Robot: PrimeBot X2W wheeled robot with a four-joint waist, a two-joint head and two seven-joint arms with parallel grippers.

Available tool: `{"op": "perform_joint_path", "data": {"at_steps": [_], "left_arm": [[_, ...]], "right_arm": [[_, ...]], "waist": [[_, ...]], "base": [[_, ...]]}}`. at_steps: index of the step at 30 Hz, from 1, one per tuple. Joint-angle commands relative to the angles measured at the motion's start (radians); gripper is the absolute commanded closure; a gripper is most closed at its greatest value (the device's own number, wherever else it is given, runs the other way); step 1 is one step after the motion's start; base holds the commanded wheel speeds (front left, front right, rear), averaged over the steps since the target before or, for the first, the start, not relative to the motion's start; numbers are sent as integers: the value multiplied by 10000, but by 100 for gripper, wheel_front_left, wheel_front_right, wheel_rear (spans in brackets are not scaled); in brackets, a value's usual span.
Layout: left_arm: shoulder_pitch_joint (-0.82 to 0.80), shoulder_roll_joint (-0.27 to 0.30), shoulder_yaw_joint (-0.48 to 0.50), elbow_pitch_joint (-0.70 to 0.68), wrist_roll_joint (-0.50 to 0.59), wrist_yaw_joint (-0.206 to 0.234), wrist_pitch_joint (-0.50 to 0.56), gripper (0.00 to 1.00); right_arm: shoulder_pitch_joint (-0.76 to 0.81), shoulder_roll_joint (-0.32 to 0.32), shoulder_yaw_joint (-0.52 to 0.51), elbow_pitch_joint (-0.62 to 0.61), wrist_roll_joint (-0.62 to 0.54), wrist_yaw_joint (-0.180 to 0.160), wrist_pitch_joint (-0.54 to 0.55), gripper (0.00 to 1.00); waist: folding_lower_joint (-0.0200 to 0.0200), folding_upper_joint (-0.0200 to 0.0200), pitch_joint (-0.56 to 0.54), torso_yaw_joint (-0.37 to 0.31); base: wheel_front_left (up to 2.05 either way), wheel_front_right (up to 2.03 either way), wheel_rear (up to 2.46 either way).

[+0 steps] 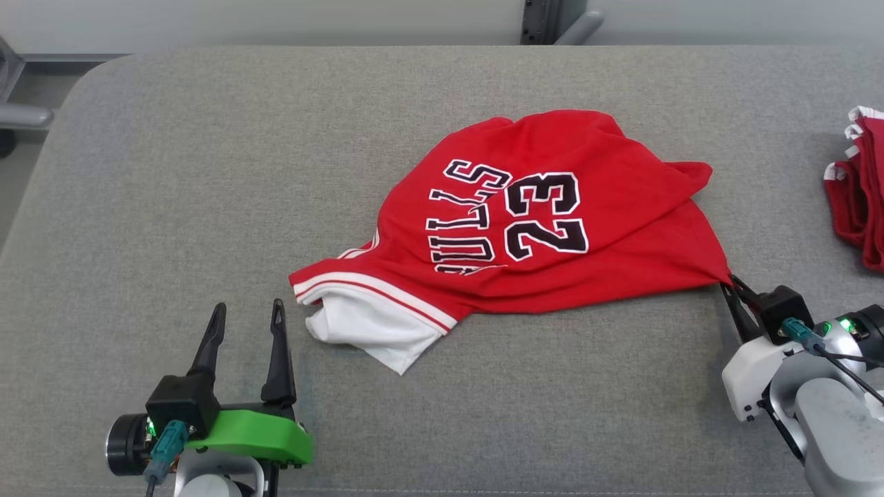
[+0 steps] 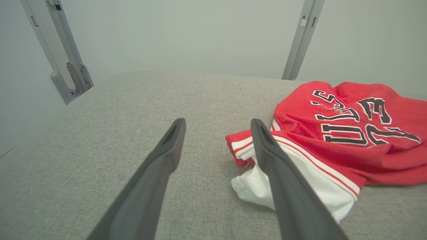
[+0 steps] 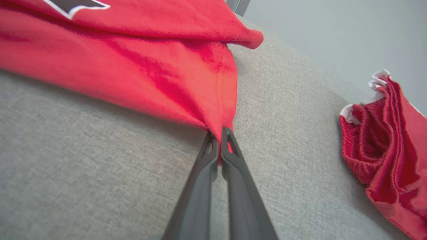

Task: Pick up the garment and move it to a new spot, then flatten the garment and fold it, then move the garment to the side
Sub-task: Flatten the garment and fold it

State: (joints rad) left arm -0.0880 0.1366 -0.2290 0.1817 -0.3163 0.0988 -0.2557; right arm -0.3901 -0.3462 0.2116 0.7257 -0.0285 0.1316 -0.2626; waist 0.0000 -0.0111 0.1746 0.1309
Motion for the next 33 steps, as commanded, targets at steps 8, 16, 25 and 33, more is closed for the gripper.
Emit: {"op": "perform_joint_path", "data": {"at_steps": [8,16,25,33], "left_arm": [[36,136,-5,58,-142,-2,60,0],[26,205,0,306,-309,-20,145,0],[338,295,220,589,-583,-9,94,0],[488,167,366,920,-1176,-301,276,0]], "right_arm": [[1037,297,-878,-642,-303,-19,15,100],[1345,736,-1507,-946,-471,-19,-10,0],[2250,1090,-2098,-2350,-518,-18,-25,0],[2836,1339,-2548,-3787,-586,-18,-25,0]], "waist": [[0,111,74,-541],[0,111,-1,-873],[0,111,-465,-1258],[0,111,-744,-1546]], "base": [[0,0,0],[0,0,0],[0,0,0],[0,0,0]]}}
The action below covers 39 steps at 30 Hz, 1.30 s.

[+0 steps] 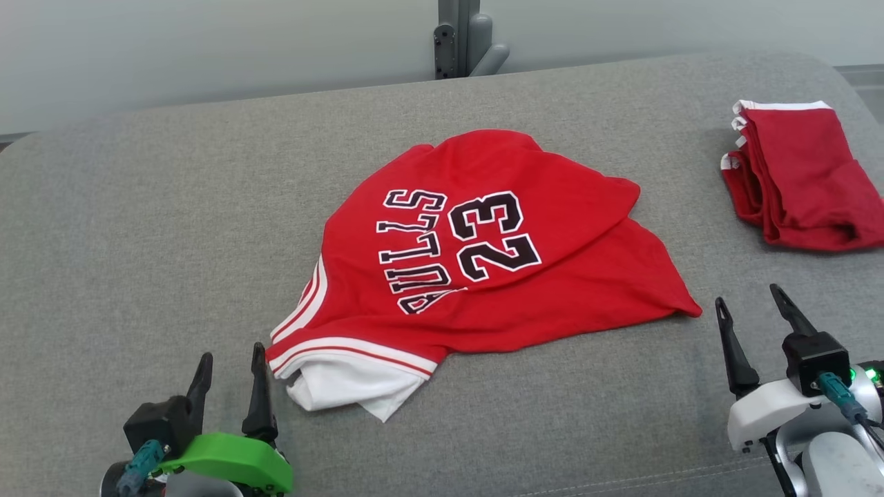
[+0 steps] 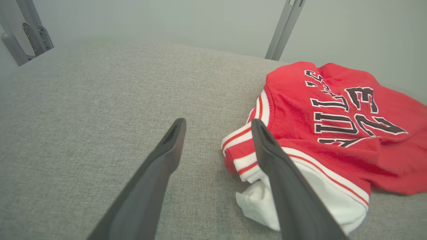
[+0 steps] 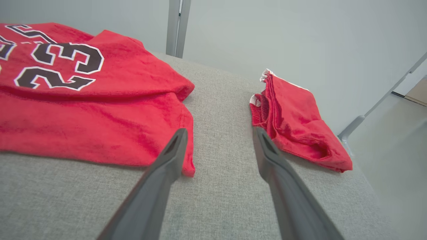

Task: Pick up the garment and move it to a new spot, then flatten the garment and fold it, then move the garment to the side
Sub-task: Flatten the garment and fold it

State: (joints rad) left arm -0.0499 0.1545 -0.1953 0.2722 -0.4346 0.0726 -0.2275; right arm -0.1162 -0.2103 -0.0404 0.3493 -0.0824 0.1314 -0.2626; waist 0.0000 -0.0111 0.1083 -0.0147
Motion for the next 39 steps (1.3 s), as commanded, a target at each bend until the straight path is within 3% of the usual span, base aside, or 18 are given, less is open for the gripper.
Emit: {"op": "perform_joint_path", "data": {"at_steps": [1,11,16,17,18,19,20,21,22,26,34,39], "left_arm": [[61,-42,61,107,-155,-126,64,0],[-828,-146,294,1359,-1790,-1108,1653,0],[-1043,-59,325,1763,-2224,-1119,2514,2],[-1065,-60,321,1767,-2299,-1180,2588,9],[-1067,-87,338,1775,-2374,-1199,2674,29],[-1044,-146,333,1789,-2463,-1286,2751,56],[-1032,-210,314,1771,-2598,-1346,2825,75],[-1020,-261,302,1738,-2739,-1408,2907,92],[-1011,-291,270,1707,-2827,-1471,2950,100],[-1031,-356,120,1705,-2834,-1563,2958,100],[-1168,-370,-197,1267,-2259,-1634,1943,100],[-830,-278,-386,296,-1720,-1400,1307,100]], "right_arm": [[125,41,-41,-200,-72,-16,-26,0],[274,337,251,-989,-173,-16,149,0],[179,281,290,-987,-121,-16,132,0],[153,272,284,-977,-112,-16,127,0],[131,268,284,-963,-112,-16,121,0],[120,269,284,-948,-110,-16,116,0],[114,274,283,-935,-112,-16,110,0],[112,280,282,-923,-118,-16,104,0],[115,285,282,-916,-127,-16,99,0],[154,315,276,-910,-153,-16,89,0],[210,298,302,-894,-159,-16,68,0],[345,351,275,-849,-102,-16,41,0]], "waist": [[0,111,-96,-114],[0,111,-64,-290],[0,111,-21,-384],[0,111,-16,-395],[0,111,-16,-405],[0,111,-21,-416],[0,111,-30,-426],[0,111,-43,-434],[0,111,-58,-441],[0,111,-145,-451],[0,111,-368,-354],[0,111,-552,-185]], "base": [[0,0,0],[0,0,0],[0,0,0],[0,0,0],[0,0,0],[0,0,0],[0,0,0],[0,0,0],[0,0,0],[0,0,0],[0,0,0],[0,0,0]]}}
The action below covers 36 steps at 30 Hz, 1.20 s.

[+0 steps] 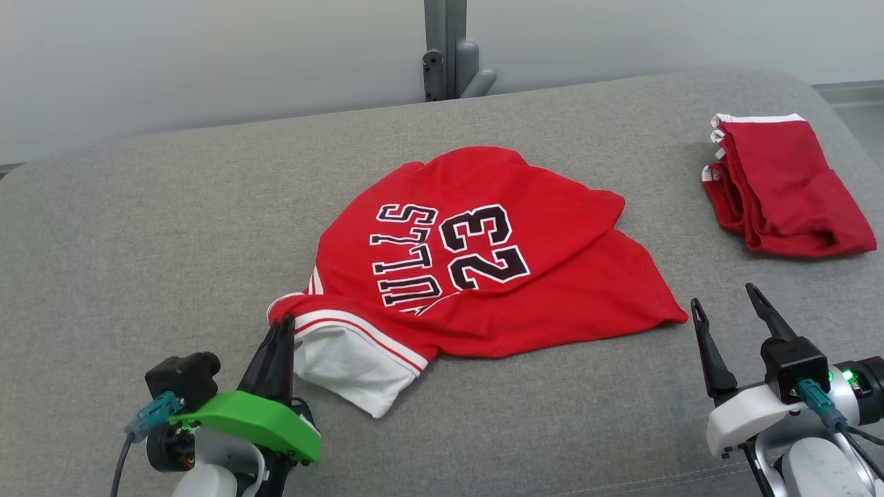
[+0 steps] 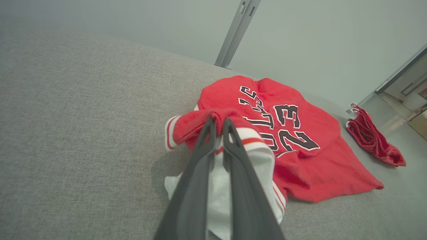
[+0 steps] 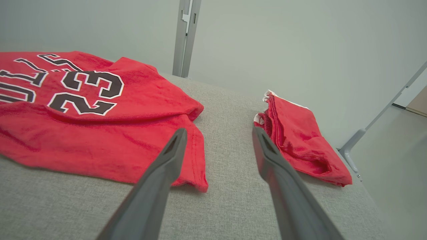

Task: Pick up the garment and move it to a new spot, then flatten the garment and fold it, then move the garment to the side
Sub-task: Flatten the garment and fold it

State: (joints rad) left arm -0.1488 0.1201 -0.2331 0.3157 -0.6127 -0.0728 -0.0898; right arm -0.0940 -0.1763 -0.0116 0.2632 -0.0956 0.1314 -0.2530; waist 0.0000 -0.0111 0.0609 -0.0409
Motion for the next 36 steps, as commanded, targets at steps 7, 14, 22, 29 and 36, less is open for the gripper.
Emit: {"op": "perform_joint_path", "data": {"at_steps": [7,14,22,29,36], "left_arm": [[1074,245,-164,-2246,613,690,-137,100],[1990,602,-584,-4399,1544,1602,564,100],[663,404,-683,-2282,1350,1350,767,100],[-1394,440,-342,1110,1249,924,135,100],[-2893,133,-496,3494,1230,380,-486,100]], "right_arm": [[294,85,-89,-15,-19,-16,-69,0],[242,111,-51,15,29,-16,-70,0],[-374,145,400,138,127,-16,-98,0],[-782,136,499,192,155,-16,-113,0],[-1028,214,525,268,194,-16,-114,0]], "waist": [[0,111,-248,329],[0,111,-229,547],[0,111,306,-44],[0,111,937,-908],[0,111,1359,-1347]], "base": [[0,0,0],[0,0,0],[0,0,0],[0,0,0],[0,0,0]]}}
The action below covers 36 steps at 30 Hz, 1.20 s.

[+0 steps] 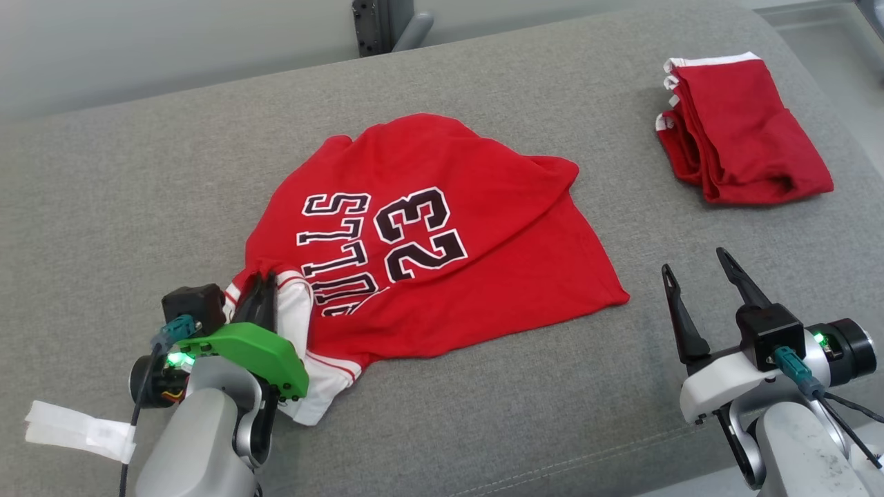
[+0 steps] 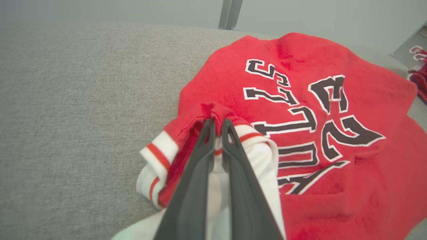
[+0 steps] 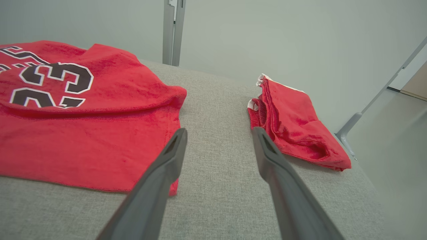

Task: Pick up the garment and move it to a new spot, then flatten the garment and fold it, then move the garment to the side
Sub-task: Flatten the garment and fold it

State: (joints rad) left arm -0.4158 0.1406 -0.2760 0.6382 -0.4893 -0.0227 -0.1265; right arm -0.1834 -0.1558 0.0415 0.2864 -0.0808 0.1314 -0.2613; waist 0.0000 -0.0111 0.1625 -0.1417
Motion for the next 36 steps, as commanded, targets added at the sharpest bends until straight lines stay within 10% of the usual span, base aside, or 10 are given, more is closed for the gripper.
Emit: {"op": "perform_joint_path", "data": {"at_steps": [1,4,7,36], "left_arm": [[-368,-130,-101,566,-15,-184,-208,100],[-675,-303,-236,1284,11,-350,-552,88],[-869,-416,-340,1676,48,-511,-934,0],[2376,-114,593,-723,-572,-831,-1313,0]], "right_arm": [[-147,40,-7,54,51,-16,-34,0],[-204,97,-44,99,34,-16,-40,0],[-200,126,-82,86,36,-16,-43,0],[392,309,-302,-331,76,-16,-42,0]], "waist": [[0,111,359,-353],[0,111,361,-304],[0,111,272,-79],[0,111,-440,956]], "base": [[0,0,0],[0,0,0],[0,0,0],[0,0,0]]}}
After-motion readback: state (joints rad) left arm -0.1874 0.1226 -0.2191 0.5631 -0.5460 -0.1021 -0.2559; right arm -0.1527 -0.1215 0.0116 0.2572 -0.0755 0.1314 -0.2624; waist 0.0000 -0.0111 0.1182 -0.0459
